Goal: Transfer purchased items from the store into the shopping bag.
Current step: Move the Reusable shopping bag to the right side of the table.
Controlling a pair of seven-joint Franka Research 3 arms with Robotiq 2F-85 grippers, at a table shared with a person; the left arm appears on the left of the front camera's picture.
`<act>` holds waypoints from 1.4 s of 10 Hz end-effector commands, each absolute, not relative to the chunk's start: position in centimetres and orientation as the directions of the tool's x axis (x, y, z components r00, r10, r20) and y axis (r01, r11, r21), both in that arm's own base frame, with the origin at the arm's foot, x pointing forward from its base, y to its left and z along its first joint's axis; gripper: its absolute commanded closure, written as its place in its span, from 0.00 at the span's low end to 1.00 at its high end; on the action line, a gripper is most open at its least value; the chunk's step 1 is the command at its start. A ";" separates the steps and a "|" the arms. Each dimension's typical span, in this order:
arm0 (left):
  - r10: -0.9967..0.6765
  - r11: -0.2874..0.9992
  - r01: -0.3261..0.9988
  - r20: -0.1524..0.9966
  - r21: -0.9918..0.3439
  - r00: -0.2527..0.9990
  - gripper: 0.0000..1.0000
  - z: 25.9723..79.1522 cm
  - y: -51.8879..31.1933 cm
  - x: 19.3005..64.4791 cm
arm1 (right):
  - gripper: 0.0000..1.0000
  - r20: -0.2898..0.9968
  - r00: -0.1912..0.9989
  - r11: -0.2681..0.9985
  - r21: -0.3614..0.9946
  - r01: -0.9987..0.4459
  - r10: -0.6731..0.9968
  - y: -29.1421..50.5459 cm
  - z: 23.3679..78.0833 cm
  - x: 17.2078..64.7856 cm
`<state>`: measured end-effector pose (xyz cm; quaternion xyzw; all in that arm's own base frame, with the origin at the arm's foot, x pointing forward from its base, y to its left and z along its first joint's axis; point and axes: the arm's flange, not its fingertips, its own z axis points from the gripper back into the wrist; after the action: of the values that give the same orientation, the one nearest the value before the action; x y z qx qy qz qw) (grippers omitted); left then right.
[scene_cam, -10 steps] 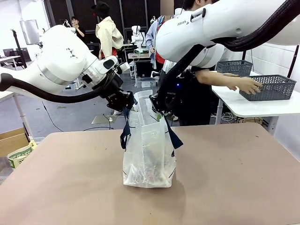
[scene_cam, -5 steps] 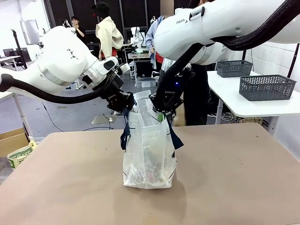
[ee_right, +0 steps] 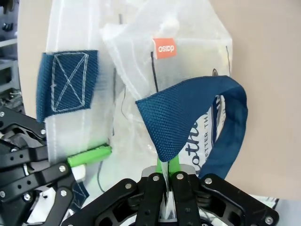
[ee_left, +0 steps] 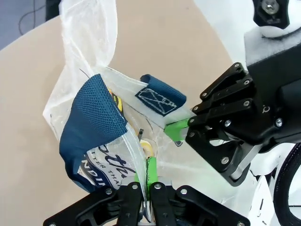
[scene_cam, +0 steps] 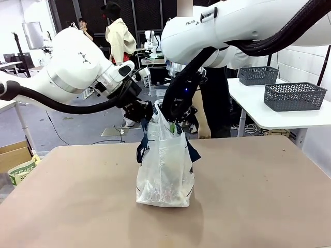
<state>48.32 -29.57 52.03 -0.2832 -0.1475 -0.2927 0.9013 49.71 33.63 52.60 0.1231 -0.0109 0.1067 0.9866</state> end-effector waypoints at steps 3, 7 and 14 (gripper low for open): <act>-0.366 0.611 0.604 0.494 -0.512 0.789 1.00 51.8 -29.4 49.3 | 1.00 0.056 0.984 0.948 0.262 -0.180 0.171 34.2 52.4 50.1; -0.412 0.640 0.599 0.442 -0.482 0.797 1.00 51.3 -29.6 48.7 | 1.00 0.053 0.979 0.947 0.247 -0.206 0.199 33.8 52.5 49.9; -0.432 0.591 0.653 0.498 -0.474 0.752 0.27 51.7 -29.3 47.6 | 1.00 0.078 0.987 0.953 0.260 -0.154 0.138 34.0 52.8 49.7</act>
<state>48.24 -30.11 51.84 -0.3161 -0.1546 -0.3004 0.8865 50.03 33.90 52.92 0.1320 -0.0239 0.0876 0.9871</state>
